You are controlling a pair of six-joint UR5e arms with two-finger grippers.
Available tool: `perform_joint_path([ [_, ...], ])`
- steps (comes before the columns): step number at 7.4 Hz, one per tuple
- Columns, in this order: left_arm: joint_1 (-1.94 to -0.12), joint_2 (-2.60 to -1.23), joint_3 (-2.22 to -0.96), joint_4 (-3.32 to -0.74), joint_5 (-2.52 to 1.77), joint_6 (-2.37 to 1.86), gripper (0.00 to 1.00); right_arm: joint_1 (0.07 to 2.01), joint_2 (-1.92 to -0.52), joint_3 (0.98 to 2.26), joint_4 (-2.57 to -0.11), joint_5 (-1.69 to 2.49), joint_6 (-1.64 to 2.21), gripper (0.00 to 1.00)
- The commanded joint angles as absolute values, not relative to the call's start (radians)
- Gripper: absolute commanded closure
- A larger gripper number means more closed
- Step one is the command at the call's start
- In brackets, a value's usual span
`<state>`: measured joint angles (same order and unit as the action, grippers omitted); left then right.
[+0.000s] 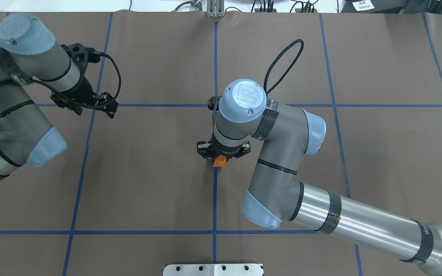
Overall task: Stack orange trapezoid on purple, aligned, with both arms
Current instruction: 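Lower and align the orange block onto the purple block with the right gripper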
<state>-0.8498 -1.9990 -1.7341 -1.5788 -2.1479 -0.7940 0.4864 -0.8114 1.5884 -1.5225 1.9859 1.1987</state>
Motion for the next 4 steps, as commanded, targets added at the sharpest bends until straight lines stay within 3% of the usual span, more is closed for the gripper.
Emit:
perform_joint_path([
  [1,-0.850,-1.999,-1.736,-1.580,-2.151,-0.795,0.00,0.486,-0.807,1.577,-1.526,1.985,1.195,1.00],
  [4,-0.850,-1.983,-1.753,-1.580,-2.157,-0.795,0.00,0.486,-0.807,1.574,-1.526,1.985,1.192,1.00],
])
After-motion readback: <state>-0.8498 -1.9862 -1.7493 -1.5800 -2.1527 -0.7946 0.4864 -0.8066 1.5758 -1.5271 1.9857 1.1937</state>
